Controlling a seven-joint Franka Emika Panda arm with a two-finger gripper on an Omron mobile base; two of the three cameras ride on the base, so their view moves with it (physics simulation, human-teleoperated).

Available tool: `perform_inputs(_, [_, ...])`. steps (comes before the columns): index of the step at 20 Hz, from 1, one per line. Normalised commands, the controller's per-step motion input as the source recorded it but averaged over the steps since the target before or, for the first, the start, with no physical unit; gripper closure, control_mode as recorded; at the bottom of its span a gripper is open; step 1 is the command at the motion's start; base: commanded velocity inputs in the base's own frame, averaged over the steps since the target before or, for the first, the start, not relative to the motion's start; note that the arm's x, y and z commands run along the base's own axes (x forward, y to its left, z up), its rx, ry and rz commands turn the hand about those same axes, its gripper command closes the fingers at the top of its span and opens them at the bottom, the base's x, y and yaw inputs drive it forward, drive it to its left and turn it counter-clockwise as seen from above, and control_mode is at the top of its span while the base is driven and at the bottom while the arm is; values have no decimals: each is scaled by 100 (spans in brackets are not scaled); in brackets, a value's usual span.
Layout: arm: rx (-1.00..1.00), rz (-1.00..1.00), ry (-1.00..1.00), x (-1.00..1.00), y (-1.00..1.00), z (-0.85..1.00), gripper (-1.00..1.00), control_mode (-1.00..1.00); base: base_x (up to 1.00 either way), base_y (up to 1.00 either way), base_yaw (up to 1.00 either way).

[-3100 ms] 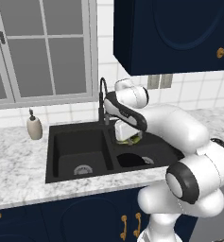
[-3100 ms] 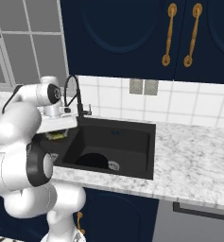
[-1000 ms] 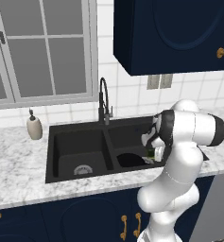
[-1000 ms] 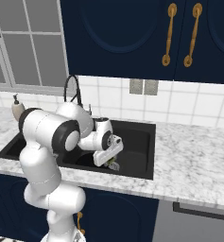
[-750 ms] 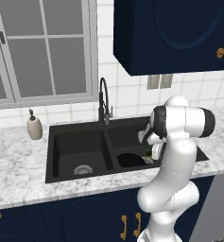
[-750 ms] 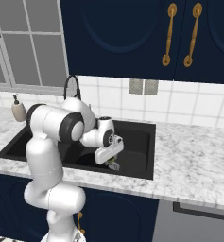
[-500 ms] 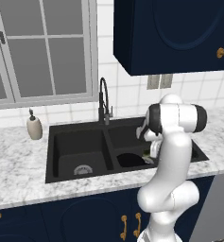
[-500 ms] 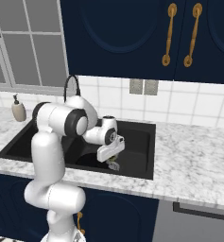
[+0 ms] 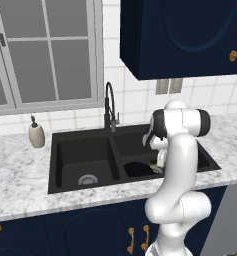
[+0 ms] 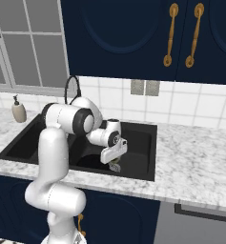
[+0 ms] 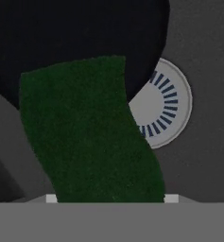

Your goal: Pick the pan and sponge and place them into the sink. Then turn on the water.

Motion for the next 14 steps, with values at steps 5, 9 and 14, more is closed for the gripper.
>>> perform_inputs(5, [1,0,0,7,0,-31,100,-100,0,0,0])
perform_inputs(9, [2,0,0,4,0,-19,100,-100,0,0,0])
perform_inputs(14, [1,0,0,4,0,-20,100,-100,0,0,0])
